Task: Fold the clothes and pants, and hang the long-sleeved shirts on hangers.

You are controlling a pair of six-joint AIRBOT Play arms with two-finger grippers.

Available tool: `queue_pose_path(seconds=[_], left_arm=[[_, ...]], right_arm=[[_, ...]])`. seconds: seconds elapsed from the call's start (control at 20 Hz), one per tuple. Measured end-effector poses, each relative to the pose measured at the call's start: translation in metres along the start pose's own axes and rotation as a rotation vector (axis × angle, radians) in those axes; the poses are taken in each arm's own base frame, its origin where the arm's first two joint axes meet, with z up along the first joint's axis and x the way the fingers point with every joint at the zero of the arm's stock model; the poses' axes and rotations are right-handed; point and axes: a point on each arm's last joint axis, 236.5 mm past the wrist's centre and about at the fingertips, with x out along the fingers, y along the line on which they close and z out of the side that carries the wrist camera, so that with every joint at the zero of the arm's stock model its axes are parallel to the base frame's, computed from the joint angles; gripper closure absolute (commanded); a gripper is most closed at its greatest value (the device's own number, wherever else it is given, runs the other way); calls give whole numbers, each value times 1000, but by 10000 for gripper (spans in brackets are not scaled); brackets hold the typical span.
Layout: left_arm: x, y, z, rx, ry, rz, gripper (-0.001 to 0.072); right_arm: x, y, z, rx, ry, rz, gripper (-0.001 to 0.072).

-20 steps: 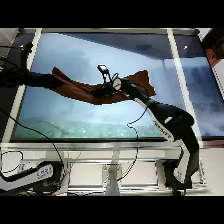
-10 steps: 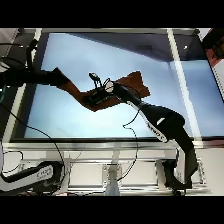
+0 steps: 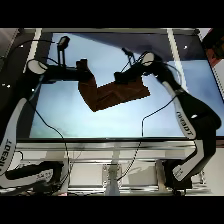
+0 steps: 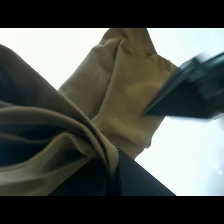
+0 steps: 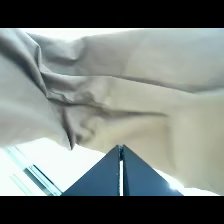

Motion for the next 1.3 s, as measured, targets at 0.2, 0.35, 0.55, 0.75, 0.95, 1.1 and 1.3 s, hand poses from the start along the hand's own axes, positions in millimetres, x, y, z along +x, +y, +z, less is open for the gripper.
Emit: queue_pose_path(seconds=[0.2,0.35,0.55,0.75,0.95,1.1,1.3], left_arm=[[43,-16,-1,16,-29,6,690],[62,-33,14,23,-106,19,691],[70,-68,46,66,-222,17,692],[76,-100,76,101,-321,2,692],[109,-120,81,89,-331,-28,692],[141,-130,71,73,-310,-47,691],[176,-137,53,63,-291,-45,691]], right_arm=[[-81,-42,10,-8,-76,-107,697],[-130,-73,15,19,-141,-182,697],[-171,-119,14,73,-191,-281,697],[-194,-152,9,114,-215,-348,697],[-201,-170,9,135,-239,-384,697],[-197,-177,7,147,-242,-392,697],[-188,-185,3,167,-239,-392,696]])
